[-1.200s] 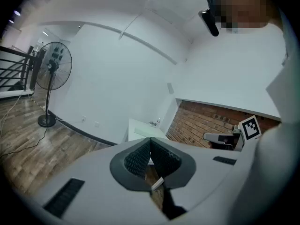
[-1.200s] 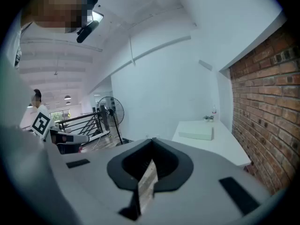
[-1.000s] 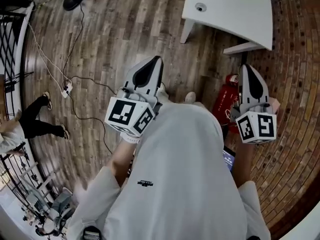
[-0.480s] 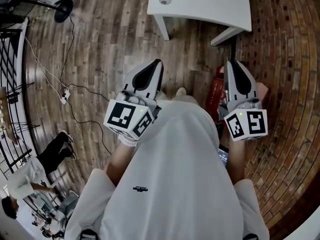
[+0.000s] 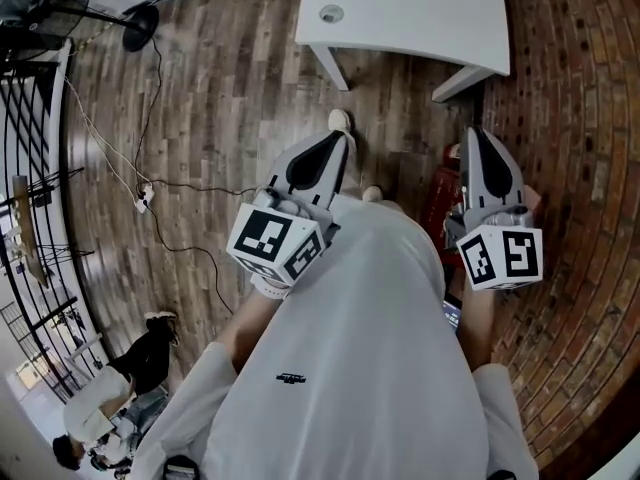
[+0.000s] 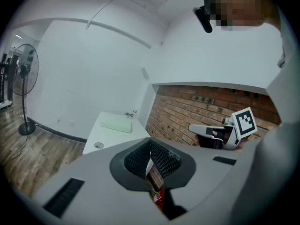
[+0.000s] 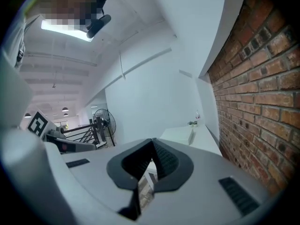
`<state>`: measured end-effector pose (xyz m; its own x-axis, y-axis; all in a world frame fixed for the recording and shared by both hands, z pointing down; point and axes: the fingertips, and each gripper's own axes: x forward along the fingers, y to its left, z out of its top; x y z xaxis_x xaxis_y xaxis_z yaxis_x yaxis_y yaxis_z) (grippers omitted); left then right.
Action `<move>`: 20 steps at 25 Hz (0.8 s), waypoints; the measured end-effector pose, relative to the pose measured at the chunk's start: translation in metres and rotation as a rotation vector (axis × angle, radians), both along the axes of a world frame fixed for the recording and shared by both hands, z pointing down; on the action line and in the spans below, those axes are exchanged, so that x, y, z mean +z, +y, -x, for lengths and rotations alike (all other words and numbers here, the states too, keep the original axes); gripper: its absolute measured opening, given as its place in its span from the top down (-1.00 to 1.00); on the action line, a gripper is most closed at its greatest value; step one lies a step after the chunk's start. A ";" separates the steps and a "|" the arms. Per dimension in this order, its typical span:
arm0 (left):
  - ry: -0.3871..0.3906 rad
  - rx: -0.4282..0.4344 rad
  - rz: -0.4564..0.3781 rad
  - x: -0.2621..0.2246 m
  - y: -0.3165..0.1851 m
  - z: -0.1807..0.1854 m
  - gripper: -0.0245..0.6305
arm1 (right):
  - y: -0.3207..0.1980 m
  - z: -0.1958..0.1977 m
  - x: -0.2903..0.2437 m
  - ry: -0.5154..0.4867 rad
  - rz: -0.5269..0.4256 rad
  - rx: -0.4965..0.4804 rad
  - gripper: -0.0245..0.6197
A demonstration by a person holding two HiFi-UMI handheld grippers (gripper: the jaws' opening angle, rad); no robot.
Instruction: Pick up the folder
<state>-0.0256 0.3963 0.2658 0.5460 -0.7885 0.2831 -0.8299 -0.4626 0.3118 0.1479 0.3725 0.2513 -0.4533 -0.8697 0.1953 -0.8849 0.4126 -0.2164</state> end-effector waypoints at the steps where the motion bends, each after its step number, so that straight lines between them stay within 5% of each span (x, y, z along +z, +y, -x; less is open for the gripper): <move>1: 0.007 0.002 0.006 0.002 -0.010 0.001 0.86 | -0.007 0.001 0.000 0.002 0.002 0.000 0.90; 9: 0.046 0.053 -0.002 0.003 -0.113 0.002 0.86 | -0.089 0.008 0.003 0.008 0.021 0.050 0.90; 20: 0.079 0.061 -0.059 -0.028 -0.260 0.062 0.86 | -0.230 0.039 -0.013 0.002 0.048 0.117 0.90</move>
